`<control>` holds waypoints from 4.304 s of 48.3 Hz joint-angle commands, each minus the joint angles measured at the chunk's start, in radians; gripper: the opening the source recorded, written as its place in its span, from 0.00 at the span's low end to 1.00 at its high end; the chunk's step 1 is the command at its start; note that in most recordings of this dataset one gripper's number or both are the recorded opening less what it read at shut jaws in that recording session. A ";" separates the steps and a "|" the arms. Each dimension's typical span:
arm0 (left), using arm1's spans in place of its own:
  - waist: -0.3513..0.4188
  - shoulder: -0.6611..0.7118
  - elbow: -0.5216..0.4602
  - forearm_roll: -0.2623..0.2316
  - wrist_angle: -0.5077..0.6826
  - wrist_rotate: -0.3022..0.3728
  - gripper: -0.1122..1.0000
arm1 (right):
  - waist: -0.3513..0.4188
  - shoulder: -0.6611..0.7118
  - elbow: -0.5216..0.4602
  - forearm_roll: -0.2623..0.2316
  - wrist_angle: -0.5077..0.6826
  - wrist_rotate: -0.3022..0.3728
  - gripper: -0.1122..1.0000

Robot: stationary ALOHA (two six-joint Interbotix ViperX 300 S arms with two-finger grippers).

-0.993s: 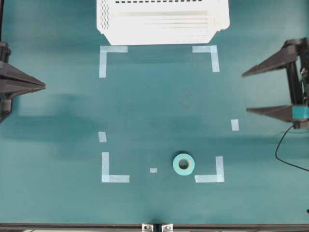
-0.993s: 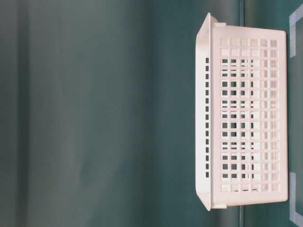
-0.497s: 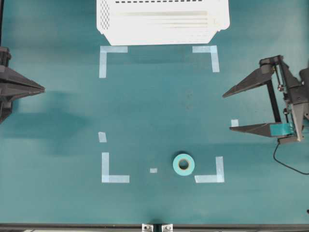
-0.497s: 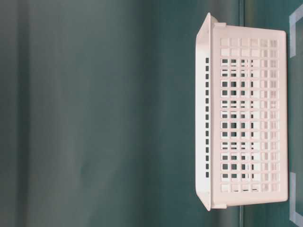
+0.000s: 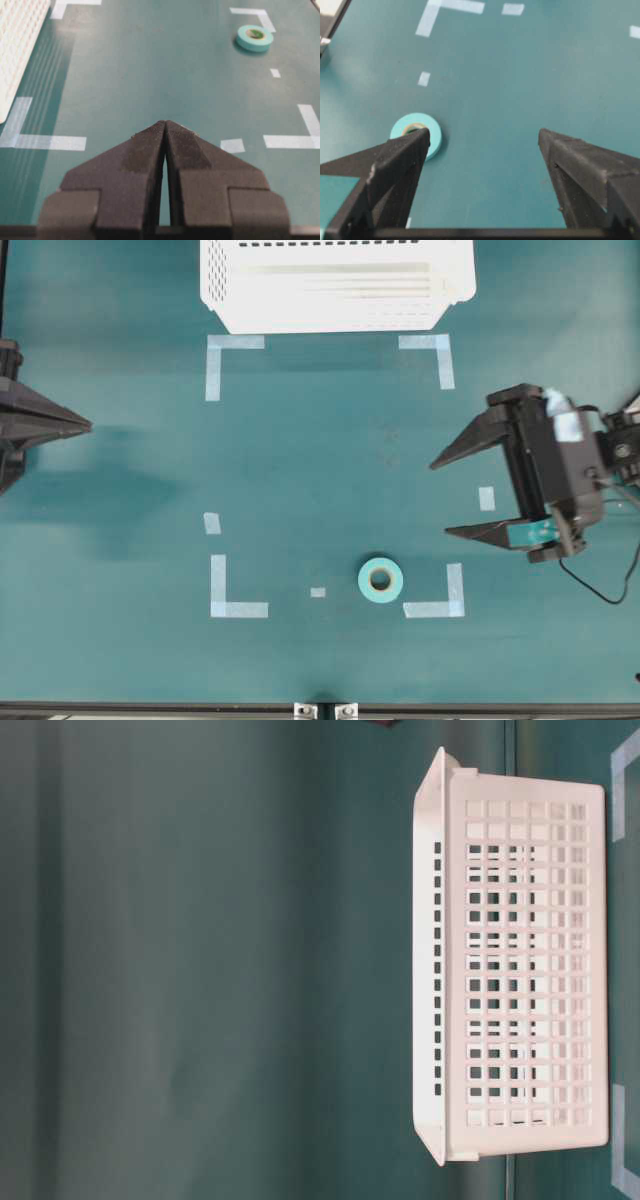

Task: Put the tape into the white basket.
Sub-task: 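Lower the open right gripper over the teal tape roll, then close the right gripper on the tape roll's edge and lift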

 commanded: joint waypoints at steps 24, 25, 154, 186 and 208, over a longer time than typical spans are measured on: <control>-0.003 -0.002 -0.006 0.002 -0.008 0.002 0.01 | 0.057 0.184 -0.074 0.000 0.003 0.078 0.96; -0.002 -0.002 -0.006 0.002 -0.008 0.002 0.00 | 0.058 0.189 -0.075 -0.002 0.003 0.078 0.96; -0.002 -0.002 -0.002 0.002 -0.012 -0.002 0.00 | 0.163 0.658 -0.405 -0.095 0.255 0.387 0.97; -0.002 -0.002 -0.003 0.002 -0.014 0.000 0.00 | 0.184 0.661 -0.414 -0.173 0.268 0.495 0.97; -0.002 -0.002 -0.002 0.000 -0.014 0.000 0.00 | 0.184 0.693 -0.414 -0.172 0.244 0.495 0.97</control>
